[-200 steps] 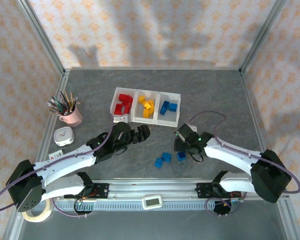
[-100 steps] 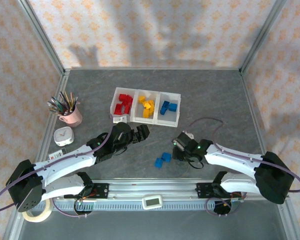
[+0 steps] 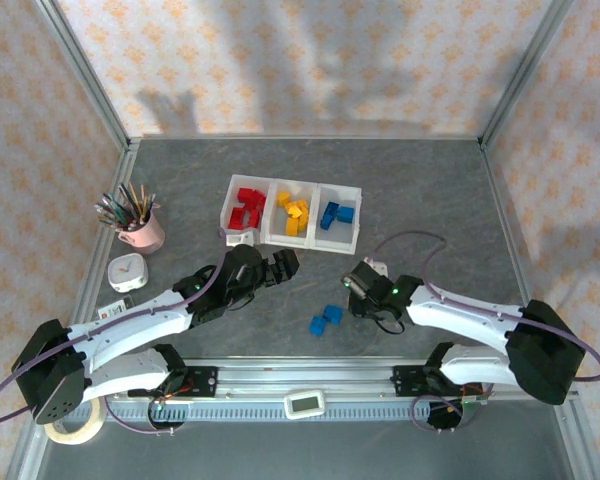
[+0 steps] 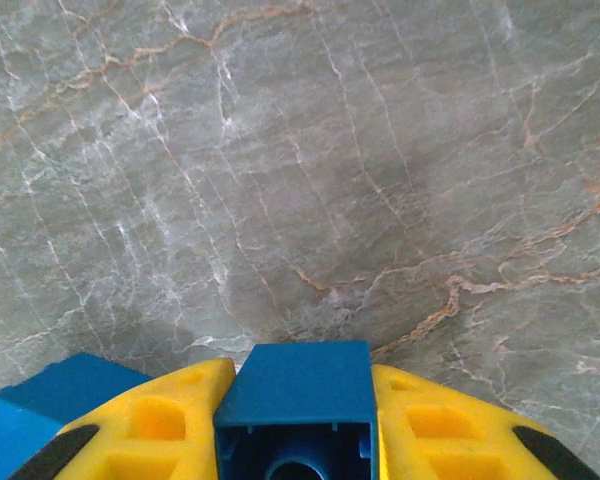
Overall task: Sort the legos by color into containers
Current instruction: Pick up the lego from the bottom-center of the table, then place the lego in the container.
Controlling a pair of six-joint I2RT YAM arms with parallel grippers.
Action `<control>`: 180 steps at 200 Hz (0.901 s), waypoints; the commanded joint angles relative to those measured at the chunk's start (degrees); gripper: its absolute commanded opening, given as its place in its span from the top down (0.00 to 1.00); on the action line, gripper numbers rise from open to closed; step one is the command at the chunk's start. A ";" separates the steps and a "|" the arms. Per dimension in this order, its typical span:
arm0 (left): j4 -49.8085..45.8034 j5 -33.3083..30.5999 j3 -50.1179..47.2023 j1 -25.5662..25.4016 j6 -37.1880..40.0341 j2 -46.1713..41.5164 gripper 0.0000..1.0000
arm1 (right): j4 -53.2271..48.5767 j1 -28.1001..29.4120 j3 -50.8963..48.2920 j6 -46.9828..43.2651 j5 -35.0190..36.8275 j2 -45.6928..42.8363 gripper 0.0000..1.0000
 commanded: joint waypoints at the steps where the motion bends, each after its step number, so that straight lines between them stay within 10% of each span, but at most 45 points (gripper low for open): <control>1: 0.60 -2.17 1.71 -0.36 1.34 -0.32 0.01 | -1.89 0.27 4.58 -1.24 4.72 -0.51 0.74; 180: -2.59 -1.36 9.87 11.38 10.87 0.20 0.01 | 6.52 -13.91 45.74 -17.63 16.49 36.20 0.71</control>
